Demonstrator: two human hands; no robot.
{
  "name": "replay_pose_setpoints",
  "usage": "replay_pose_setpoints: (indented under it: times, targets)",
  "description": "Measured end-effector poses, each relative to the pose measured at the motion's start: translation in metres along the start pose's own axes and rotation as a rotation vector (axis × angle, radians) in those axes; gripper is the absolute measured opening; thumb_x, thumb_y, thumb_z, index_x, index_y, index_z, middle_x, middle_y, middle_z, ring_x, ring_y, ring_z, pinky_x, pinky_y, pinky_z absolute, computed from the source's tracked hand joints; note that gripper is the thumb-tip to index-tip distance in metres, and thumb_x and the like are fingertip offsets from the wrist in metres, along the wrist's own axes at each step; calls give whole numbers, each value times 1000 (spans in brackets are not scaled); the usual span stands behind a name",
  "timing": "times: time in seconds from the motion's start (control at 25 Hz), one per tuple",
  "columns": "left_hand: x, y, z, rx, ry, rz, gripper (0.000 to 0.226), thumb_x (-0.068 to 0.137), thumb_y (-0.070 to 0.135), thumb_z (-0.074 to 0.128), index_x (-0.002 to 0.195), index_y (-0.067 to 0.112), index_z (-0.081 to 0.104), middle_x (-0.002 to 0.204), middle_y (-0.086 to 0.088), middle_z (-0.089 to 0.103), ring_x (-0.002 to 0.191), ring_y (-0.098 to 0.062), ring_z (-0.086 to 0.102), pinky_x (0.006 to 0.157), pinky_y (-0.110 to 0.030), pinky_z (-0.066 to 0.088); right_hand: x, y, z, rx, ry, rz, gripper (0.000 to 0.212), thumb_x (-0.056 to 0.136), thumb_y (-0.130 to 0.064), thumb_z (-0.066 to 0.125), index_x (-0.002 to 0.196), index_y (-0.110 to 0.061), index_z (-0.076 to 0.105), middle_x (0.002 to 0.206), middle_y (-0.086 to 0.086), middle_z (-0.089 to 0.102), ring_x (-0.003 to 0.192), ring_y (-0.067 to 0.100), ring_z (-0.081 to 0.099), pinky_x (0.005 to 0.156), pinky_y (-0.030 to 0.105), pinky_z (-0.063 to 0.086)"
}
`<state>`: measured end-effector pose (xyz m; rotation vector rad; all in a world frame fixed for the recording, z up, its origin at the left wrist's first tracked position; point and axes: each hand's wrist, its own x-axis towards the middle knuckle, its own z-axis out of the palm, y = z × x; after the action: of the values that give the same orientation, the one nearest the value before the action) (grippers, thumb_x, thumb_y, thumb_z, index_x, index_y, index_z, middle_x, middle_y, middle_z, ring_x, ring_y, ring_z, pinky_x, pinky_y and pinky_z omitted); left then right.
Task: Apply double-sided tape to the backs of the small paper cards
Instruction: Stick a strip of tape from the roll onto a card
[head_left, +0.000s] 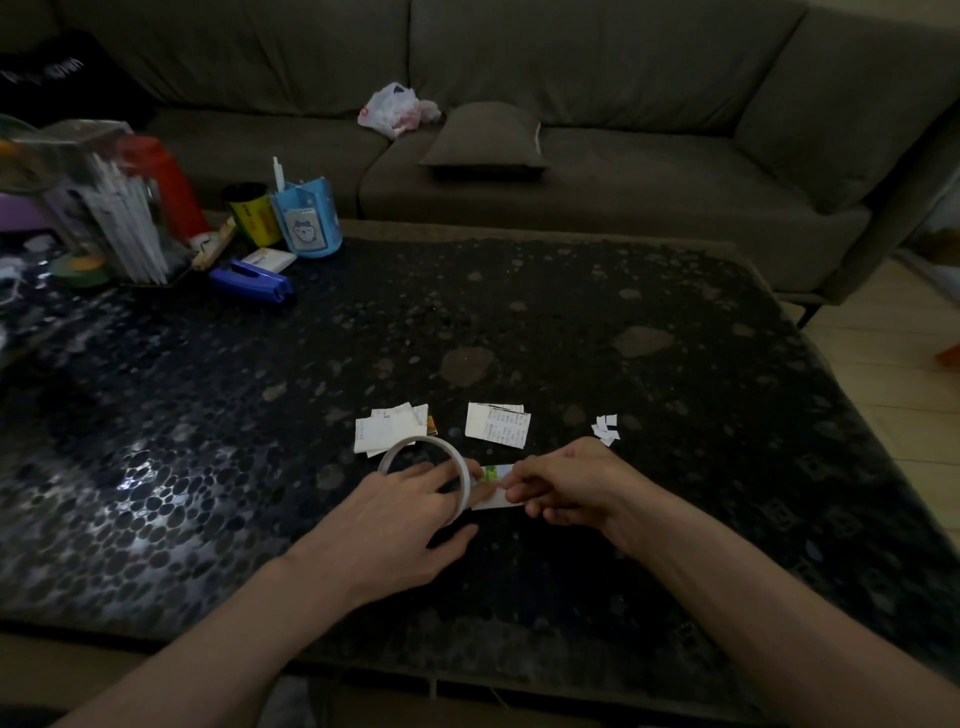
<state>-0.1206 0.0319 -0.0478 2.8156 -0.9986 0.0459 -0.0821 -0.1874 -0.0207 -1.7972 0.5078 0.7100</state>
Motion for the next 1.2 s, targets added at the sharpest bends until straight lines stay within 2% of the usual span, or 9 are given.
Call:
replay_pose_setpoints:
  times: [0.2, 0.36, 0.56, 0.68, 0.84, 1.0, 1.2]
  targets:
    - [1, 1, -1, 12, -10, 5, 58, 100, 57, 28, 150, 33, 46, 159, 13, 38, 137, -12, 51, 94, -36, 56, -4, -2, 0, 33, 4, 29, 17, 99, -18, 68, 97, -7, 80, 81, 5, 81, 66, 11, 78, 52, 17, 56]
    - [0, 1, 0, 4, -1, 9, 59, 100, 57, 28, 154, 36, 41, 160, 13, 37, 138, -12, 49, 97, -36, 56, -6, -2, -1, 82, -6, 56, 16, 98, -16, 69, 98, -3, 78, 82, 9, 81, 72, 16, 80, 53, 20, 59]
    - [0, 0, 2, -26, 18, -13, 59, 102, 57, 33, 159, 41, 33, 162, 15, 35, 139, -11, 48, 96, -34, 56, 0, -1, -11, 152, 138, -35, 14, 96, -18, 74, 96, -5, 77, 77, 8, 80, 69, 15, 79, 55, 22, 60]
    - [0, -1, 3, -45, 21, -16, 58, 102, 58, 37, 158, 44, 32, 161, 18, 33, 139, -9, 46, 99, -32, 54, 2, 6, -10, -48, 97, -175, 8, 90, -24, 81, 92, -17, 79, 76, 1, 79, 63, 5, 74, 56, 18, 55]
    - [0, 0, 2, -92, 48, -40, 58, 98, 66, 42, 153, 50, 38, 156, 21, 38, 137, -6, 47, 99, -29, 50, 6, 11, 2, -377, 203, -340, 13, 87, -31, 84, 88, -26, 72, 72, -4, 75, 49, -2, 65, 51, 13, 49]
    - [0, 1, 1, -87, 47, -48, 68, 92, 76, 31, 154, 50, 37, 158, 21, 37, 139, -6, 45, 100, -28, 48, 4, 10, 3, -426, 213, -380, 19, 84, -39, 86, 88, -29, 71, 74, -6, 75, 52, 1, 68, 54, 17, 52]
    - [0, 1, 1, -83, 46, -42, 65, 94, 74, 36, 155, 49, 36, 158, 20, 36, 139, -7, 45, 99, -30, 50, 4, 12, 4, -455, 240, -390, 20, 83, -43, 85, 89, -31, 69, 77, -6, 74, 56, 4, 70, 60, 22, 60]
